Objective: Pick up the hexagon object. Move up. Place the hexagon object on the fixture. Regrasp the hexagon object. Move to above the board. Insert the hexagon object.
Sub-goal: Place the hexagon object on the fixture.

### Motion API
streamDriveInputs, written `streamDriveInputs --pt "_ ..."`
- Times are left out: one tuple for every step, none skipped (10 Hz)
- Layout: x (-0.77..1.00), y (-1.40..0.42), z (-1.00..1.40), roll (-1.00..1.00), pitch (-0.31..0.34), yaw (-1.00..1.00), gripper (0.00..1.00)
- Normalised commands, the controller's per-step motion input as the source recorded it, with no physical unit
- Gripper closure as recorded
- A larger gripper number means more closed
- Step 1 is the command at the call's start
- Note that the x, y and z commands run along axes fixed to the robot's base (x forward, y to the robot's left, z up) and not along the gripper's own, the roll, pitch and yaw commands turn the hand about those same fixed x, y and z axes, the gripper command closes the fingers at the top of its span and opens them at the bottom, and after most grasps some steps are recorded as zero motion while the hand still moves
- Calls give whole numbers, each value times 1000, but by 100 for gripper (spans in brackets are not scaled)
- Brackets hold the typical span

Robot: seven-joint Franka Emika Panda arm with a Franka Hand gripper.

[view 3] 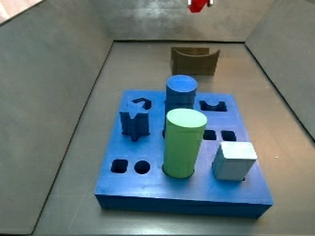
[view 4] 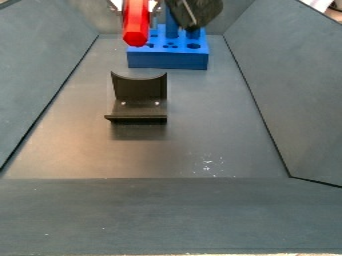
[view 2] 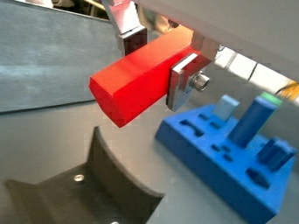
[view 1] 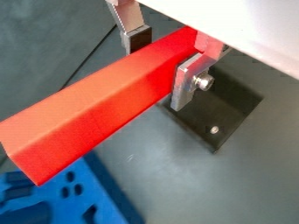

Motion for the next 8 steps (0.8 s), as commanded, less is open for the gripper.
streamDriveInputs --pt "58 44 -10 -410 60 -132 100" --pt "58 24 -6 -236 39 -118 100" --pt "126 130 -1000 -1000 267 -118 100" --pt "131 137 -1000 -1000 259 -126 100" --pt "153 137 -1000 -986 272 -186 100" --pt "173 130 -1000 -831 228 -211 100" --pt "183 129 -1000 -721 190 -227 100" --pt "196 129 -1000 -501 122 -246 100"
